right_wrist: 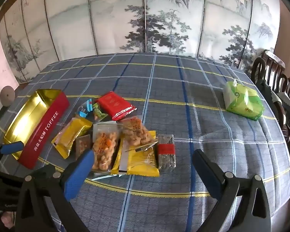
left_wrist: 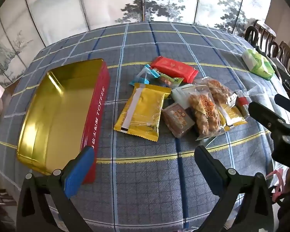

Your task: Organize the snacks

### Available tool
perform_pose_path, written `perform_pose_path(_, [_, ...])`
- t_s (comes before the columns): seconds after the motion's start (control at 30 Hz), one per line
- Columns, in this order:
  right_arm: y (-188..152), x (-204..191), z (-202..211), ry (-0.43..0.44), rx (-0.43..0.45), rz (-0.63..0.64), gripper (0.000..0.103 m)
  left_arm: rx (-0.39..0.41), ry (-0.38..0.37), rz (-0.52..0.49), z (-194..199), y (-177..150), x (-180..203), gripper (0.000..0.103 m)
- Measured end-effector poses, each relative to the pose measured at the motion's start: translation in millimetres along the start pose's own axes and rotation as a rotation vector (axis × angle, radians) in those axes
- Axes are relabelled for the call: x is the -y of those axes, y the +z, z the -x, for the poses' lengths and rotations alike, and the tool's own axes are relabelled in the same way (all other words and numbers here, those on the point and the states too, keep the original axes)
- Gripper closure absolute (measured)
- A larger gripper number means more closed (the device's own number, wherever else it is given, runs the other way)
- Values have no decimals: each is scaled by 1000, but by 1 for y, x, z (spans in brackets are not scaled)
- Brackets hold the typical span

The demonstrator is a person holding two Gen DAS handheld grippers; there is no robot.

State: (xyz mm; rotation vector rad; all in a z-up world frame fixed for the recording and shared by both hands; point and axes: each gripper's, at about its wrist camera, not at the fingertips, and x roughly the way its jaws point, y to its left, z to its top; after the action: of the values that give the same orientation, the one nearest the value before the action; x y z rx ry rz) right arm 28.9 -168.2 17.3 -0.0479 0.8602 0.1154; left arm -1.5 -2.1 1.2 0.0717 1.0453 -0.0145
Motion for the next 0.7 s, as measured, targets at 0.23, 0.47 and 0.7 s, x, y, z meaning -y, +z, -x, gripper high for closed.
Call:
perform_pose_path(0.23, [1,-3,1,15,8,-3,0,20,-11,0,0,-12,6,1])
perform_pose_path(0.47, [1,0,2,23,-4,-7,0,-4,-5,3,-2,-7,4,1])
perform_pose_path(0.7, [-4,-1,-3,28,-13,-13,0,0,-1,13,-1,-4,-3,1])
